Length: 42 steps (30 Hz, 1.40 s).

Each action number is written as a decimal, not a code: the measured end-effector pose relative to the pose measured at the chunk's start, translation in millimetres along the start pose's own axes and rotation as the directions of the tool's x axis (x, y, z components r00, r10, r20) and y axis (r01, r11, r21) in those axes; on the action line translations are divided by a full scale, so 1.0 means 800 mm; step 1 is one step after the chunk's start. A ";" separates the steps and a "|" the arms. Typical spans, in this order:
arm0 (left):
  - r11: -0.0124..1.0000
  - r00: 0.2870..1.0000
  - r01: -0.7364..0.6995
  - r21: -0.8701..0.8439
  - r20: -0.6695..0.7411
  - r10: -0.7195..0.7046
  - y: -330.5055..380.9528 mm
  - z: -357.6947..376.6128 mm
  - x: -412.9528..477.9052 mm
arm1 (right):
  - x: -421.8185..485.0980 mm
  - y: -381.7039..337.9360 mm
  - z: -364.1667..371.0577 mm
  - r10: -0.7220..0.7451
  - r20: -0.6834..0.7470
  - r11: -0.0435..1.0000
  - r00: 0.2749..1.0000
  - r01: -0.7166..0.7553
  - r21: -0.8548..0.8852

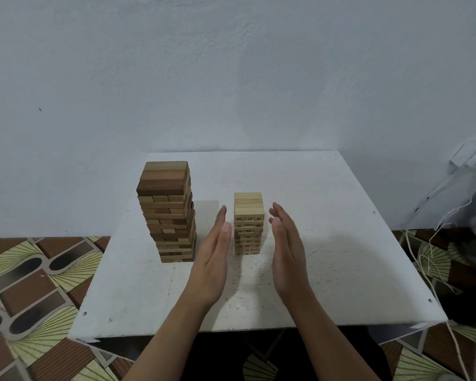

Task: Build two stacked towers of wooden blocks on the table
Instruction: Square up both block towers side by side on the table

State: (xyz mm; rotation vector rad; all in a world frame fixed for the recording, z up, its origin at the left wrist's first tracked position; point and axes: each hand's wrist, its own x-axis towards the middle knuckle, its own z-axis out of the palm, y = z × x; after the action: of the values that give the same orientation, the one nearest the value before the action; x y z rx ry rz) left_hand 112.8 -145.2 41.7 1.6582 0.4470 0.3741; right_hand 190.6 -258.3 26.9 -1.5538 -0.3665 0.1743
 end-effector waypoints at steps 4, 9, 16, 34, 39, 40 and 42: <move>0.999 1.000 0.024 0.046 0.010 -0.024 -0.009 -0.016 -0.011 | -0.007 -0.001 -0.003 -0.021 -0.169 1.000 0.985 0.022 0.002; 0.985 0.994 -0.009 0.171 0.107 -0.010 -0.028 -0.047 -0.036 | -0.033 -0.004 -0.011 -0.127 -0.231 0.992 0.965 0.125 -0.024; 0.989 0.999 0.035 0.143 0.020 -0.038 -0.036 -0.091 -0.067 | -0.064 -0.003 0.017 -0.142 0.066 0.989 0.988 0.144 -0.024; 0.999 0.896 -0.049 -0.009 -0.442 0.040 -0.035 -0.142 -0.014 | -0.040 -0.011 0.130 0.076 0.237 0.997 0.968 -0.081 0.010; 0.999 0.950 0.013 -0.046 -0.311 -0.027 -0.035 -0.126 -0.008 | -0.022 -0.013 0.145 0.073 0.273 0.993 0.959 -0.096 0.073; 0.999 0.952 0.020 -0.049 -0.305 -0.034 -0.038 -0.124 -0.008 | -0.020 -0.013 0.148 0.067 0.281 0.993 0.957 -0.092 0.078; 0.998 0.955 0.020 -0.057 -0.294 -0.036 -0.042 -0.121 -0.007 | -0.020 -0.014 0.152 0.041 0.296 0.995 0.954 -0.066 0.075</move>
State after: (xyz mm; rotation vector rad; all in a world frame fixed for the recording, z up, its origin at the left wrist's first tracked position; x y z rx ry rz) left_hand 58.2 -60.8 21.6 1.5471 0.6766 0.6125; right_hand 133.7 -149.6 33.5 -1.4563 -0.5440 0.4618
